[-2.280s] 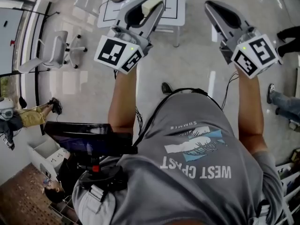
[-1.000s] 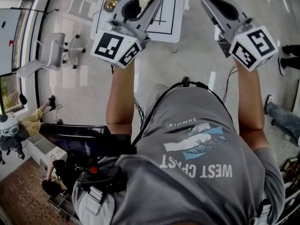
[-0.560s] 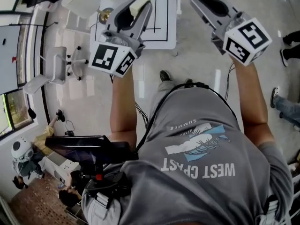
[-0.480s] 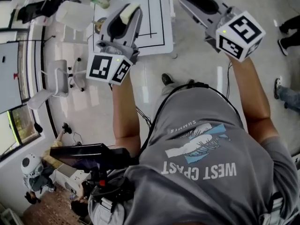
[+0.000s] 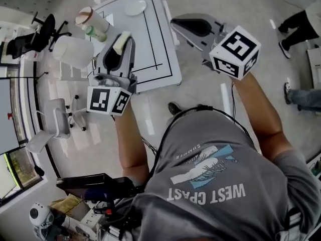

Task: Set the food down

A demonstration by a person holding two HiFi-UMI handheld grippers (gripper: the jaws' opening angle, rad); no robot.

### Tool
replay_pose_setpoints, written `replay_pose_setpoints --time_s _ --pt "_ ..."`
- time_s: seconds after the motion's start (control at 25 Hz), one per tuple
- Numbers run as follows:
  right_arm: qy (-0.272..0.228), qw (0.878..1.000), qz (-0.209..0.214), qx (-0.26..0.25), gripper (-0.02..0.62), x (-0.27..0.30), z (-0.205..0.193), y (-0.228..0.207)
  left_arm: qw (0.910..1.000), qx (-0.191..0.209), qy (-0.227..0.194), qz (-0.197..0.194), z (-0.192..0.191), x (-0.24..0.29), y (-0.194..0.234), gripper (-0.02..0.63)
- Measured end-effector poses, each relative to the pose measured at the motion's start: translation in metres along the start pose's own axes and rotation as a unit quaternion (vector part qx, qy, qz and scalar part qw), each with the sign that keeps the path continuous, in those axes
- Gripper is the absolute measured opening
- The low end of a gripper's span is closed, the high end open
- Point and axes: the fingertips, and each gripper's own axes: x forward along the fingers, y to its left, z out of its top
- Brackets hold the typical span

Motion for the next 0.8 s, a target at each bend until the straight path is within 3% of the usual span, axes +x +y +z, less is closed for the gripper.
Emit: replay_pose_setpoints --time_s 0.36,0.52,0.68,0.8 --pt "0.011 1.000 -0.021 -0.014 0.009 0.061 -0.004 0.011 0.9998 -0.011 -0.017 -0.003 -0.014 -0.027 0.063 0.106" --pt "0.021 0.999 -0.034 -0.006 0.009 0.067 -0.009 0.006 0.9995 -0.022 -0.016 -0.015 -0.017 -0.020 0.075 0.106" --pt "0.030 0.999 -0.019 -0.013 0.009 0.088 -0.009 -0.005 0.9995 -0.025 -0.020 0.003 -0.023 -0.013 0.094 0.106" --pt "0.032 0.999 -0.021 -0.004 0.009 0.088 -0.018 -0.020 0.9995 -0.029 -0.007 -0.005 -0.038 0.005 0.095 0.106"
